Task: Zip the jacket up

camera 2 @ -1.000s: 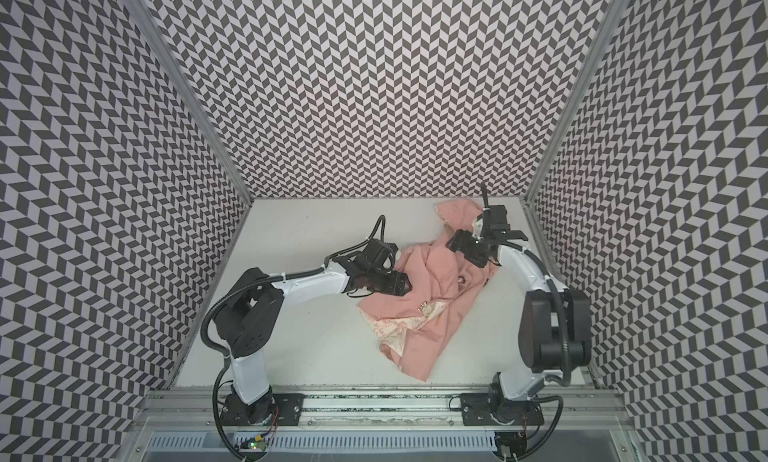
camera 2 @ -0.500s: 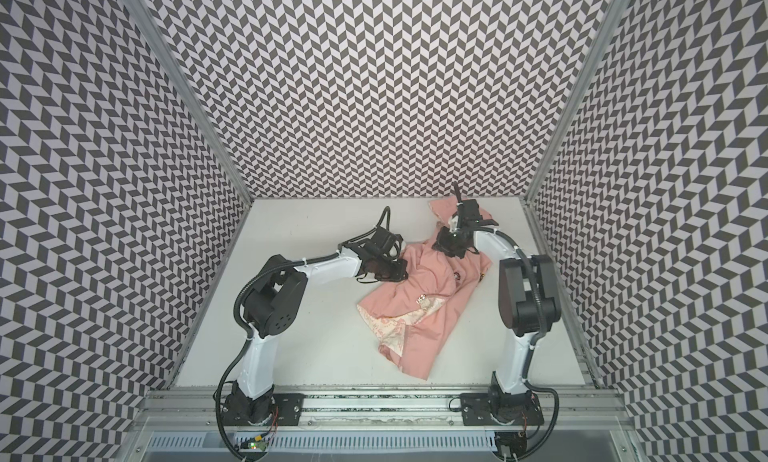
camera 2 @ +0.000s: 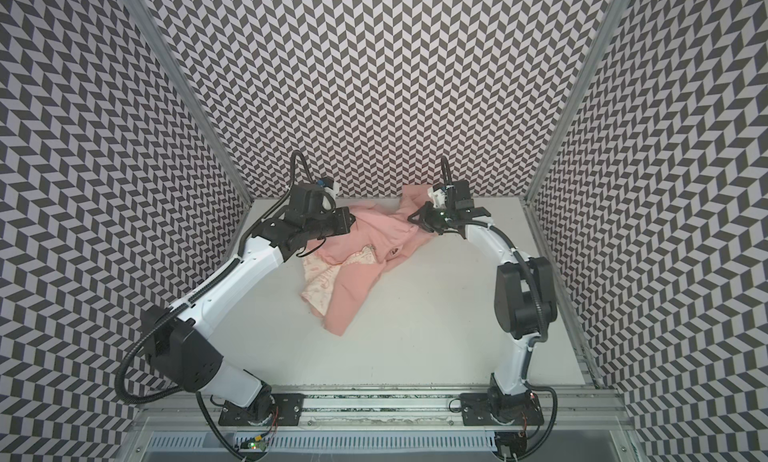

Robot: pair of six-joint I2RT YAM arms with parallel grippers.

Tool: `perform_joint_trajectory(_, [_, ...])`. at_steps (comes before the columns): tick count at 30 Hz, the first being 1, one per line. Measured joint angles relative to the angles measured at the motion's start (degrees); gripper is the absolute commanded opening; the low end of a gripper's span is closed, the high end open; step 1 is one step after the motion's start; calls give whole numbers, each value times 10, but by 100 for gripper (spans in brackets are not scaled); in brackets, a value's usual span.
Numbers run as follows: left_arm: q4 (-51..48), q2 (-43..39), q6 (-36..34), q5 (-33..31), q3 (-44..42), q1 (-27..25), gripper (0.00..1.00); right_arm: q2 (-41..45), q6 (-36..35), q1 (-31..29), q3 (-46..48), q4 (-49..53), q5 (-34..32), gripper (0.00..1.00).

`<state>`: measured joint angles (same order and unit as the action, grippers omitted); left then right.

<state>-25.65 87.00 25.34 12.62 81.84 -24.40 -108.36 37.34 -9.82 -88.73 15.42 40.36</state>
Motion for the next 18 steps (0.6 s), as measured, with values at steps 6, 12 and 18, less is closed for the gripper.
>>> perform_joint_trajectory(6, [0, -31, 22, 6, -158, 13, 0, 17, -5, -5, 91, 4, -5, 53])
perform_joint_trajectory(12, [-5, -27, 40, 17, -182, 19, 0, 27, -15, -14, 143, 22, -33, 76])
perform_joint_trajectory(18, [-19, -30, 39, 22, -104, 19, 0, 48, -24, -24, 130, 38, -66, 85])
